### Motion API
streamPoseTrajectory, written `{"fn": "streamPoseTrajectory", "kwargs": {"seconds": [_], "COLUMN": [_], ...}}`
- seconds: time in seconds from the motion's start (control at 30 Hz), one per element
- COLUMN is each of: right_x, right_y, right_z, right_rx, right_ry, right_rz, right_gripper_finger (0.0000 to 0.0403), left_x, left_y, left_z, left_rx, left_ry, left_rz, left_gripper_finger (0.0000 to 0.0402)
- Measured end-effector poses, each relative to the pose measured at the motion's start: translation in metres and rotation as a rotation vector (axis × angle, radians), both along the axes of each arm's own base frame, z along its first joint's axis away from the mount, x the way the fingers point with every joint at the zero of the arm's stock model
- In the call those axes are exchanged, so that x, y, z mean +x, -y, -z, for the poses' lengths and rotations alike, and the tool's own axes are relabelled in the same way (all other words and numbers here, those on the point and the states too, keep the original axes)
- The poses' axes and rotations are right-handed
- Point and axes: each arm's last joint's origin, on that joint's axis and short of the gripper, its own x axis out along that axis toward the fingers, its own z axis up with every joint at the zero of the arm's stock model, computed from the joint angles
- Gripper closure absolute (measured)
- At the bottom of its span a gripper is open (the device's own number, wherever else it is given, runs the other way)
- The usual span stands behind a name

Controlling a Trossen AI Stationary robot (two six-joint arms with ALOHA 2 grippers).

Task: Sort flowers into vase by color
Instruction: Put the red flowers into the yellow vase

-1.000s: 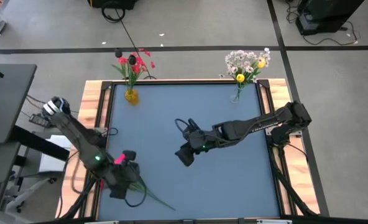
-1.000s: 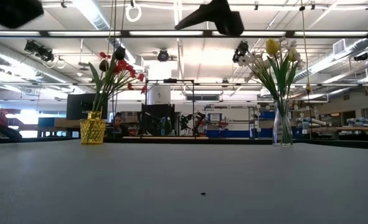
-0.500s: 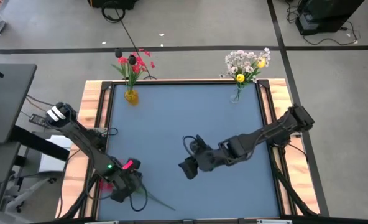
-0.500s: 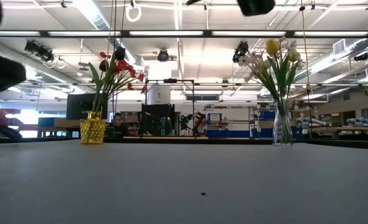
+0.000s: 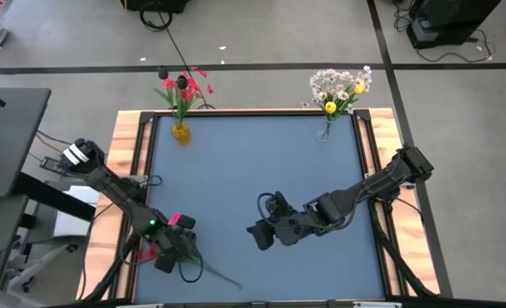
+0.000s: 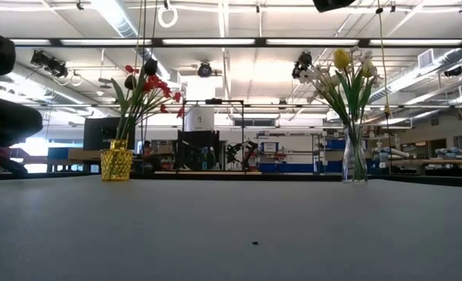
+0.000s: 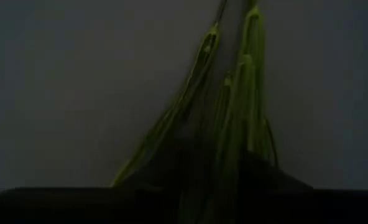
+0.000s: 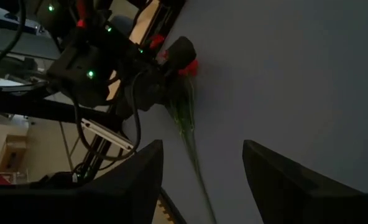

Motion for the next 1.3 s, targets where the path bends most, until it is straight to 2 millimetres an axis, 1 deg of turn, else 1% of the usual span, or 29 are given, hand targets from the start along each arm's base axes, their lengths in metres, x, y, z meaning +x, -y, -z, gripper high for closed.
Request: {"fn": "streamPoseTrajectory", "kwargs": {"seconds": [0.1,0.13,0.17,0.23,0.3,0.37,0.43,0.53,0.63,0.73,0.87,0.93,1.13,1.23,1.3], "right_x": [0.001,0.001,0.001,0.002,0.006,0.012,0.020,0.033,0.043,0.050,0.054,0.055,0.056,0.056,0.056], "right_y": [0.002,0.003,0.004,0.003,0.001,0.000,0.001,0.009,0.019,0.027,0.037,0.038,0.039,0.040,0.040], "right_z": [0.000,0.000,0.000,-0.001,-0.001,0.000,0.000,0.003,0.010,0.015,0.023,0.023,0.022,0.023,0.023], "right_rx": [0.000,-0.004,-0.014,-0.075,-0.136,-0.154,-0.125,-0.092,-0.059,-0.020,0.013,0.023,0.047,0.053,0.047], "right_ry": [0.000,0.000,0.000,0.008,0.031,0.059,0.106,0.143,0.158,0.152,0.103,0.110,0.118,0.110,0.107], "right_rz": [0.005,0.004,-0.001,-0.049,-0.113,-0.201,-0.273,-0.336,-0.382,-0.413,-0.392,-0.399,-0.420,-0.418,-0.408], "right_gripper_finger": [0.0177,0.0179,0.0181,0.0184,0.0184,0.0182,0.0178,0.0171,0.0165,0.0161,0.0161,0.0161,0.0164,0.0182,0.0211], "left_x": [0.000,0.001,0.003,0.005,0.013,0.019,0.024,0.037,0.050,0.061,0.070,0.073,0.080,0.082,0.083], "left_y": [0.000,0.001,0.002,0.003,0.007,0.009,0.009,0.013,0.011,0.006,-0.002,-0.004,-0.009,-0.009,-0.009], "left_z": [-0.003,-0.007,-0.011,-0.021,-0.040,-0.062,-0.082,-0.118,-0.144,-0.163,-0.179,-0.186,-0.194,-0.195,-0.195], "left_rx": [0.013,0.024,0.044,0.141,0.227,0.354,0.495,0.668,0.742,0.804,0.902,0.923,0.942,0.937,0.934], "left_ry": [-0.013,-0.019,-0.024,-0.034,0.025,0.084,0.137,0.281,0.357,0.408,0.437,0.451,0.473,0.491,0.497], "left_rz": [-0.004,0.010,0.026,0.085,0.145,0.221,0.311,0.404,0.468,0.490,0.502,0.505,0.505,0.490,0.487], "left_gripper_finger": [0.0360,0.0379,0.0387,0.0388,0.0388,0.0388,0.0389,0.0389,0.0389,0.0389,0.0389,0.0389,0.0390,0.0390,0.0390]}}
